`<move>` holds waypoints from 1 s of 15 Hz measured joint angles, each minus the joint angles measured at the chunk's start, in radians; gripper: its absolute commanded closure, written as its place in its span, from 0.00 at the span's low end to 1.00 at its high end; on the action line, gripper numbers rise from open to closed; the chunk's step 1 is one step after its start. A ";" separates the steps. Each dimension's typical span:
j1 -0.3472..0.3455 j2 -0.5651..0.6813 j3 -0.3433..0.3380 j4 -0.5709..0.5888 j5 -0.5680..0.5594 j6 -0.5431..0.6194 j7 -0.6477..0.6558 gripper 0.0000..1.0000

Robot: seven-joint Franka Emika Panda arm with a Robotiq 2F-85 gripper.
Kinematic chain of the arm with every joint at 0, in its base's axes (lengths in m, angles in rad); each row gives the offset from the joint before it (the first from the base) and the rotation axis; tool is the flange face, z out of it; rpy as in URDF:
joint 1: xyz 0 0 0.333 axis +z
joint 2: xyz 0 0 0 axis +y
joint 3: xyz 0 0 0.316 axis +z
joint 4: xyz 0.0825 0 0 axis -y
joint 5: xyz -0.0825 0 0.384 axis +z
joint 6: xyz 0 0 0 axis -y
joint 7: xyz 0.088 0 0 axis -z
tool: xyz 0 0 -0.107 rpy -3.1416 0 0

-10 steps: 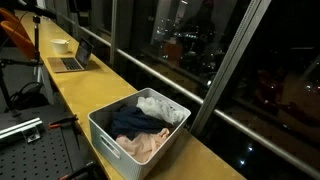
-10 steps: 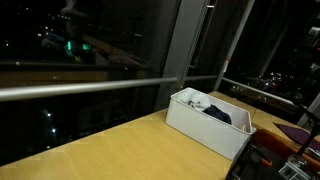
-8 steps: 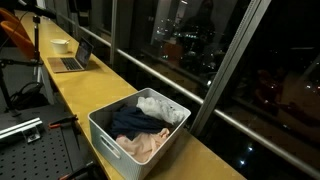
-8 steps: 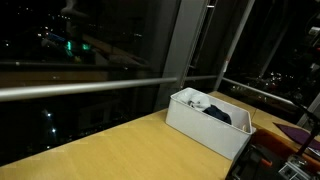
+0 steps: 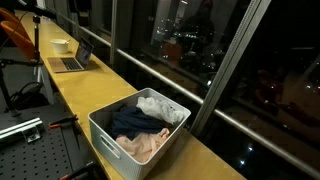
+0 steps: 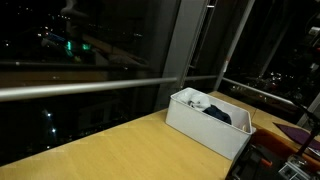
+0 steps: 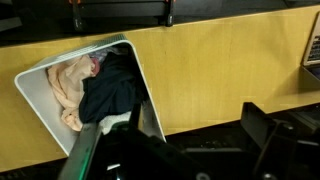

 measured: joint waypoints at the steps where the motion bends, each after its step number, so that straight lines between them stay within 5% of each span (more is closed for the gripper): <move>1: 0.000 0.001 0.000 0.000 0.000 0.000 0.000 0.00; 6: 0.000 0.028 0.004 0.006 -0.014 0.046 -0.033 0.00; 15: 0.000 0.312 0.014 0.097 -0.123 0.416 -0.111 0.00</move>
